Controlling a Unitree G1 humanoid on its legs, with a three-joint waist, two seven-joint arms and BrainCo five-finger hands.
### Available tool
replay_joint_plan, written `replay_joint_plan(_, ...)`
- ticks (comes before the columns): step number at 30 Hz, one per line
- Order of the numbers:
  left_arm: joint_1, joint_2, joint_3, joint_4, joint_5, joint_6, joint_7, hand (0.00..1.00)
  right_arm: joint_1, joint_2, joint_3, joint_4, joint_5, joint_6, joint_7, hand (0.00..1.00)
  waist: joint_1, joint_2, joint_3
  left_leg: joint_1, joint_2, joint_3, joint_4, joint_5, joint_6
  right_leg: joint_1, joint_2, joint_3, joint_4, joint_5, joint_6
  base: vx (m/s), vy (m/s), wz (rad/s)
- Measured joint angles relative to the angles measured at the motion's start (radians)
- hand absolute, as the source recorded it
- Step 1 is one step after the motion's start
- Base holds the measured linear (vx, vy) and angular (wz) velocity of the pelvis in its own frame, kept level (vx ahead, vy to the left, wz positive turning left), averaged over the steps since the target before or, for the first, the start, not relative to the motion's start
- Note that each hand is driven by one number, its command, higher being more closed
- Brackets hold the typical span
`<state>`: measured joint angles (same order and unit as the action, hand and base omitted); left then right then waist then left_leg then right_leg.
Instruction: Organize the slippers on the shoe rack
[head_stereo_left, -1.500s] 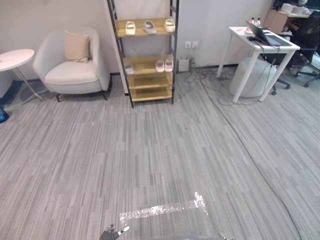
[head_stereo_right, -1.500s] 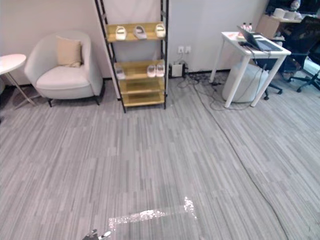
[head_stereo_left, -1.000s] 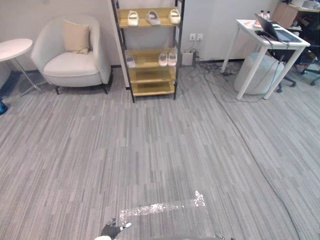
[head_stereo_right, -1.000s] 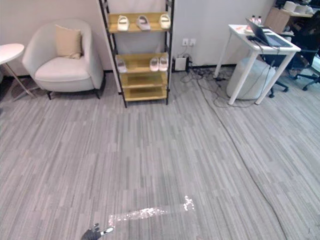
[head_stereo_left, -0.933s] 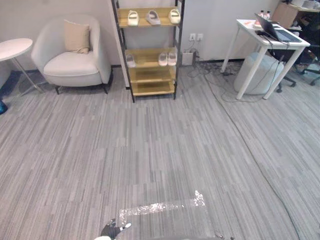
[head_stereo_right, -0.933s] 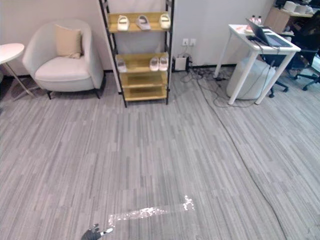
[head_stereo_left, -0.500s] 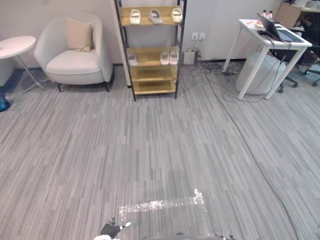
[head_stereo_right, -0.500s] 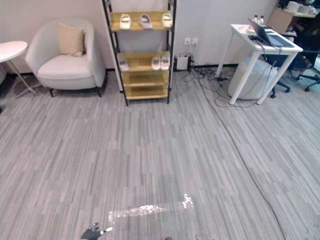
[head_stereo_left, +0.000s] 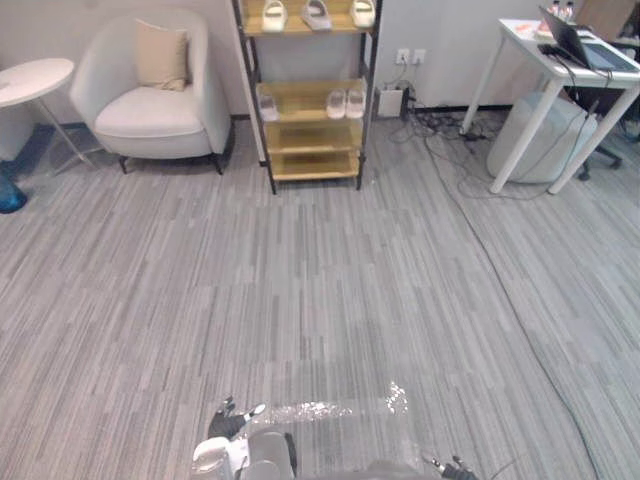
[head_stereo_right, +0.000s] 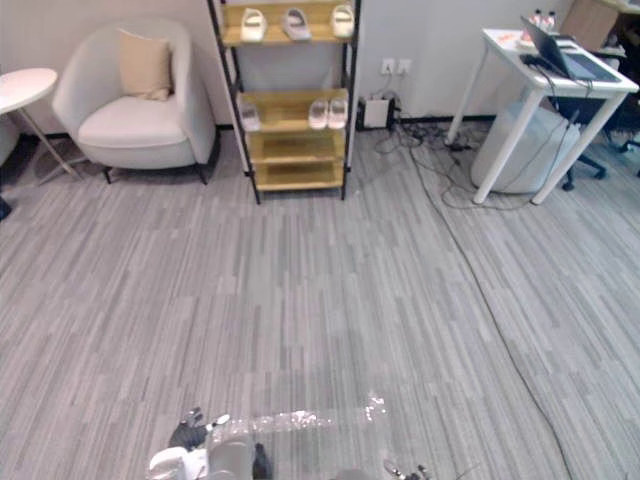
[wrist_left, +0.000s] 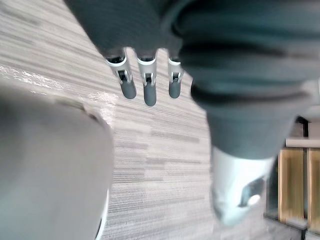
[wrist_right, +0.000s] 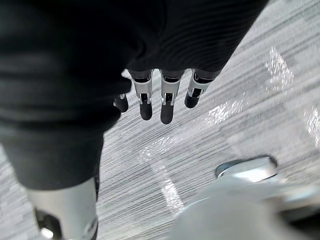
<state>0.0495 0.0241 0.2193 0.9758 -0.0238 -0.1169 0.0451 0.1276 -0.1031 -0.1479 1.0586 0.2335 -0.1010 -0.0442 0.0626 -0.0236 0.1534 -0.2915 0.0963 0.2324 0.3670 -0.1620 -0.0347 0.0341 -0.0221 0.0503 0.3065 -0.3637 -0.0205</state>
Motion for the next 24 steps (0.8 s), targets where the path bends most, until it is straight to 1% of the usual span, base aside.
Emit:
replay_joint_plan(1,0.009,0.012,0.0,0.009,0.001,0.0,0.0,0.0,0.003,0.015,0.01,0.001,0.0,0.004,-0.001,0.0,0.009,-0.02,-0.039,0.012,-0.033,0.01,0.016,0.019,0.025,0.004,-0.031,0.042,0.014,-0.045,0.014,0.5,0.264,-0.56)
replay_joint_plan(2,0.017,0.019,0.0,0.013,0.001,0.0,-0.001,0.0,0.014,0.022,0.019,-0.007,-0.001,0.005,0.001,0.0,0.008,-0.041,-0.071,0.013,-0.05,0.029,0.018,-0.009,0.028,0.003,-0.053,0.054,0.034,-0.055,0.013,0.65,0.282,-0.66)
replay_joint_plan(3,0.017,0.028,0.001,0.022,0.002,0.002,0.001,0.0,0.027,0.039,0.034,-0.029,-0.001,0.006,0.004,0.0,0.008,-0.066,-0.088,0.043,-0.077,0.059,0.024,-0.044,0.032,-0.025,-0.077,0.078,0.128,-0.056,0.049,0.59,0.2,-0.4)
replay_joint_plan(4,0.008,0.034,-0.001,0.038,0.002,0.004,0.002,0.0,0.027,0.058,0.034,-0.049,-0.002,0.005,0.009,0.0,0.007,-0.074,-0.082,0.094,-0.096,0.074,0.015,-0.066,0.041,-0.061,-0.088,0.094,0.284,-0.039,0.092,0.57,0.2,-0.3)
replay_joint_plan(5,0.002,0.038,-0.006,0.04,0.002,0.009,0.002,0.0,0.026,0.071,0.032,-0.063,-0.002,0.005,0.011,0.0,0.003,-0.078,-0.078,0.136,-0.106,0.074,0.006,-0.08,0.05,-0.097,-0.088,0.107,0.424,0.003,0.159,0.62,0.216,0.03)
replay_joint_plan(6,-0.001,0.045,-0.029,0.051,0.002,0.017,0.006,0.0,0.02,0.074,0.032,-0.068,-0.014,-0.003,0.021,0.0,-0.009,-0.067,-0.066,0.208,-0.117,0.056,-0.008,-0.094,0.059,-0.156,-0.083,0.113,0.629,0.048,0.229,0.5,0.144,0.2)
replay_joint_plan(7,-0.005,0.045,-0.039,0.057,0.002,0.018,0.009,0.0,0.019,0.073,0.032,-0.071,-0.024,-0.006,0.024,0.0,-0.012,-0.062,-0.062,0.235,-0.118,0.049,-0.013,-0.098,0.061,-0.171,-0.078,0.104,0.692,0.051,0.23,0.59,0.129,0.29)
replay_joint_plan(8,-0.019,0.037,-0.055,0.059,0.001,0.02,0.012,0.0,0.022,0.07,0.03,-0.095,-0.039,-0.007,0.026,0.0,-0.013,-0.054,-0.058,0.312,-0.112,0.031,-0.035,-0.1,0.064,-0.219,-0.079,0.063,0.808,0.056,0.207,0.48,0.049,0.23)
replay_joint_plan(9,-0.027,0.027,-0.06,0.059,0.001,0.02,0.012,0.0,0.022,0.07,0.028,-0.105,-0.04,-0.008,0.027,0.0,-0.009,-0.046,-0.055,0.371,-0.102,0.028,-0.066,-0.1,0.065,-0.268,-0.082,0.026,0.841,0.056,0.179,0.47,0.03,0.18)
replay_joint_plan(10,-0.029,0.022,-0.06,0.059,0.0,0.02,0.012,0.0,0.02,0.069,0.028,-0.108,-0.04,-0.009,0.028,0.0,-0.009,-0.044,-0.054,0.397,-0.098,0.027,-0.086,-0.1,0.065,-0.297,-0.085,0.01,0.839,0.051,0.167,0.47,-0.009,0.12)
replay_joint_plan(11,-0.036,0.004,-0.06,0.062,-0.005,0.023,0.014,0.0,0.004,0.064,0.02,-0.106,-0.039,-0.011,0.028,0.0,-0.011,-0.033,-0.044,0.475,-0.081,0.026,-0.155,-0.1,0.065,-0.354,-0.082,-0.03,0.779,0.025,0.12,0.48,-0.05,0.1)
replay_joint_plan(12,-0.04,-0.006,-0.06,0.065,-0.01,0.023,0.015,0.0,-0.005,0.063,0.006,-0.103,-0.039,-0.011,0.028,0.0,-0.015,-0.028,-0.039,0.508,-0.072,0.024,-0.181,-0.1,0.065,-0.376,-0.079,-0.052,0.724,0.014,0.101,0.59,-0.109,0.13)
replay_joint_plan(13,-0.043,-0.02,-0.062,0.069,-0.017,0.023,0.015,0.0,-0.01,0.063,-0.003,-0.103,-0.039,-0.012,0.028,0.0,-0.023,-0.027,-0.038,0.539,-0.059,0.017,-0.194,-0.1,0.065,-0.412,-0.069,-0.067,0.605,0.014,0.087,0.4,-0.093,0.12)
replay_joint_plan(14,-0.045,-0.026,-0.062,0.071,-0.019,0.023,0.015,0.0,-0.011,0.064,-0.004,-0.103,-0.039,-0.013,0.028,0.0,-0.026,-0.027,-0.038,0.541,-0.053,0.012,-0.195,-0.1,0.065,-0.423,-0.063,-0.067,0.552,0.02,0.078,0.51,-0.222,0.24)
replay_joint_plan(15,-0.051,-0.04,-0.063,0.077,-0.019,0.023,0.016,0.0,-0.017,0.064,-0.004,-0.103,-0.038,-0.017,0.031,0.0,-0.035,-0.026,-0.038,0.564,-0.041,-0.012,-0.196,-0.1,0.064,-0.443,-0.035,-0.037,0.377,0.074,0.059,0.42,-0.225,0.29)
replay_joint_plan(16,-0.052,-0.045,-0.066,0.077,-0.019,0.023,0.016,0.0,-0.022,0.064,-0.001,-0.101,-0.038,-0.017,0.032,0.0,-0.04,-0.029,-0.039,0.574,-0.039,-0.034,-0.195,-0.104,0.058,-0.437,-0.016,0.001,0.253,0.137,0.061,0.78,-0.404,0.56)
replay_joint_plan(17,-0.06,-0.055,-0.071,0.086,-0.019,0.021,0.016,0.0,-0.027,0.061,-0.004,-0.094,-0.034,-0.019,0.034,0.0,-0.053,-0.019,-0.037,0.597,-0.029,-0.082,-0.188,-0.119,0.033,-0.424,-0.006,0.01,0.206,0.25,0.044,0.57,-0.287,0.52)
replay_joint_plan(18,-0.064,-0.079,-0.073,0.098,-0.019,0.019,0.014,0.0,-0.051,0.045,-0.004,-0.09,-0.038,-0.02,0.032,0.0,-0.054,0.024,-0.029,0.599,0.006,-0.107,-0.164,-0.104,0.012,-0.412,0.009,-0.021,0.238,0.215,0.02,0.56,-0.274,0.48)
replay_joint_plan(19,-0.068,-0.079,-0.085,0.099,-0.017,0.019,0.01,0.0,-0.06,0.043,-0.003,-0.083,-0.039,-0.02,0.032,0.0,-0.055,0.031,-0.027,0.586,0.014,-0.111,-0.131,-0.089,-0.012,-0.413,0.008,-0.03,0.255,0.188,0.01,0.42,-0.217,0.28)
replay_joint_plan(20,-0.073,-0.079,-0.083,0.099,-0.018,0.019,0.011,0.0,-0.07,0.04,-0.002,-0.07,-0.039,-0.019,0.033,0.0,-0.056,0.038,-0.023,0.561,0.023,-0.122,-0.062,-0.067,-0.036,-0.401,0.009,-0.044,0.271,0.162,-0.003,0.41,-0.234,0.38)
replay_joint_plan(21,-0.078,-0.079,-0.079,0.1,-0.018,0.019,0.012,0.0,-0.073,0.033,0.003,-0.064,-0.037,-0.018,0.032,0.0,-0.059,0.047,-0.015,0.503,0.044,-0.142,0.075,-0.024,-0.043,-0.357,0.009,-0.065,0.255,0.138,-0.015,0.59,-0.329,0.55)
replay_joint_plan(22,-0.078,-0.079,-0.07,0.097,-0.018,0.019,0.01,0.0,-0.07,0.029,0.009,-0.061,-0.037,-0.014,0.031,0.0,-0.06,0.044,0.001,0.409,0.076,-0.169,0.308,0.053,-0.071,-0.265,0.011,-0.087,0.198,0.124,-0.028,0.46,-0.244,0.52)
replay_joint_plan(23,-0.074,-0.079,-0.054,0.088,-0.017,0.018,0.009,0.0,-0.064,0.029,0.022,-0.06,-0.037,-0.008,0.028,0.0,-0.053,0.042,0.004,0.333,0.106,-0.155,0.49,0.045,-0.078,-0.18,0.019,-0.093,0.146,0.117,-0.039,0.52,-0.252,0.31)
replay_joint_plan(24,-0.075,-0.079,-0.052,0.083,-0.017,0.016,0.009,0.0,-0.062,0.028,0.032,-0.06,-0.036,-0.008,0.026,0.0,-0.05,0.039,0.006,0.307,0.115,-0.143,0.535,0.037,-0.076,-0.152,0.021,-0.094,0.129,0.114,-0.044,0.35,-0.149,-0.03)
